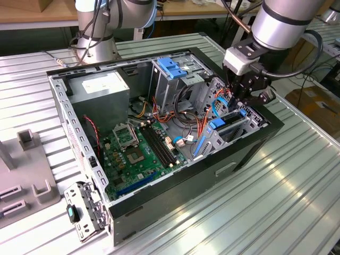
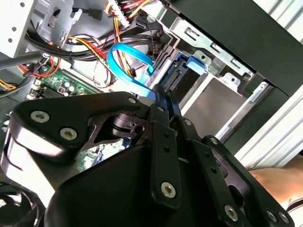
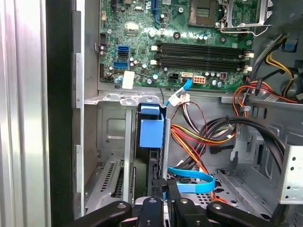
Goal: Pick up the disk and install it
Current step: 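Insert the first disk wire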
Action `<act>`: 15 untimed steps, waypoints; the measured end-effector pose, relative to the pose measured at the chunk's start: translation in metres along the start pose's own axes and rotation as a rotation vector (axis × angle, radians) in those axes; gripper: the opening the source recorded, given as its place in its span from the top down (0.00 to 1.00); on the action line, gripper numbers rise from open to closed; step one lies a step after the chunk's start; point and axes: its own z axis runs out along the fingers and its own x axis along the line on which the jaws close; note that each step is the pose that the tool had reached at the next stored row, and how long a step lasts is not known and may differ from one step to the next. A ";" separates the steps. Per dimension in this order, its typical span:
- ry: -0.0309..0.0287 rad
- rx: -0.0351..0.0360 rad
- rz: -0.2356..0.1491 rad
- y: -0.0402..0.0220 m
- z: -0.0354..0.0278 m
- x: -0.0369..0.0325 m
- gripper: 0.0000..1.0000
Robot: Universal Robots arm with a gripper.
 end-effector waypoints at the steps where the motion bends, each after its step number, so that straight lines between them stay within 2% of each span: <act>1: -0.0002 0.0037 -0.003 0.0009 0.0007 0.0016 0.84; 4: -0.0004 0.0115 -0.006 0.0046 0.0024 0.0040 0.84; 6: -0.0072 0.0190 -0.010 0.0080 0.0036 0.0045 0.84; 15: -0.0075 0.0195 -0.011 0.0091 0.0055 0.0046 0.84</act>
